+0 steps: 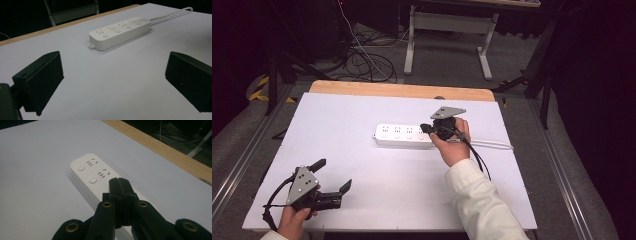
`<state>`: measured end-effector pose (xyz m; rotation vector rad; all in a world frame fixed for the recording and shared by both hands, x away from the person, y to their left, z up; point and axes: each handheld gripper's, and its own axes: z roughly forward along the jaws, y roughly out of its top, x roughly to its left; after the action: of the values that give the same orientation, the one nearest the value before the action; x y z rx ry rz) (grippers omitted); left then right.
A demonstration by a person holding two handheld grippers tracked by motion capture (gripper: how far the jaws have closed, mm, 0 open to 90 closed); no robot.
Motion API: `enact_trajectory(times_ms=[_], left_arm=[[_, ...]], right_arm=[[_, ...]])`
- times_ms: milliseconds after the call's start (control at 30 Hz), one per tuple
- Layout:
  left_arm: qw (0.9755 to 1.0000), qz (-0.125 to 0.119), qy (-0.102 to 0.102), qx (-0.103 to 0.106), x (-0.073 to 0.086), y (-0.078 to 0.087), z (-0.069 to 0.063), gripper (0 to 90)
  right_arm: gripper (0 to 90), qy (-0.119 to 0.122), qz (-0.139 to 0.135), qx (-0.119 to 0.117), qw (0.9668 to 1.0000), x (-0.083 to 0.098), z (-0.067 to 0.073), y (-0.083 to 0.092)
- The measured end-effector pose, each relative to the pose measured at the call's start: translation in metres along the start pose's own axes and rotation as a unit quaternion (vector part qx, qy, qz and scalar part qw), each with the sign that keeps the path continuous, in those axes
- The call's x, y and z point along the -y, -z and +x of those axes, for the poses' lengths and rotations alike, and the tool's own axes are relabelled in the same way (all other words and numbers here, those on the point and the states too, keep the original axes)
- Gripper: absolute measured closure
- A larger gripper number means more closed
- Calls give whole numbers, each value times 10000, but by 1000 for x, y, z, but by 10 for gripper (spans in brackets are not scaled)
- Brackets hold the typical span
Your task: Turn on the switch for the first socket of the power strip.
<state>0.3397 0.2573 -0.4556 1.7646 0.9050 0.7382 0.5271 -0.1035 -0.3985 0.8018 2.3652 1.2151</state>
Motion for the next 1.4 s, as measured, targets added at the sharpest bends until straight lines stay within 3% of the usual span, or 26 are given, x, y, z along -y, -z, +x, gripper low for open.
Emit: enact_trajectory(times_ms=[200, 267, 500, 733, 833, 900, 1100, 1400], left_arm=[[10000, -3, 22, 6, 0, 0, 0, 23], [10000, 2, 24, 8, 0, 0, 0, 23], [10000, 1, -5, 0, 0, 1, 0, 23], [10000, 1, 15, 0, 0, 1, -1, 23], [10000, -3, 40, 13, 0, 2, 0, 23], [10000, -4, 36, 5, 0, 2, -1, 23], [10000, 11, 34, 10, 0, 3, -2, 23], [10000, 27, 13, 5, -1, 4, -2, 23]], right_arm=[[900, 14, -129, -46, 9999, -2, 1, 8], [816, -62, -187, -26, 9998, -3, 0, 12], [713, -10, -323, -2, 9995, -4, 5, 28], [527, 16, -455, -161, 9988, -4, 12, 50], [383, 16, -573, -228, 9981, -2, 17, 63], [332, 14, -638, -191, 9978, 0, 18, 69], [302, -44, -743, -169, 9971, 10, 17, 86], [262, -150, -859, -302, 9957, 41, 18, 110]])
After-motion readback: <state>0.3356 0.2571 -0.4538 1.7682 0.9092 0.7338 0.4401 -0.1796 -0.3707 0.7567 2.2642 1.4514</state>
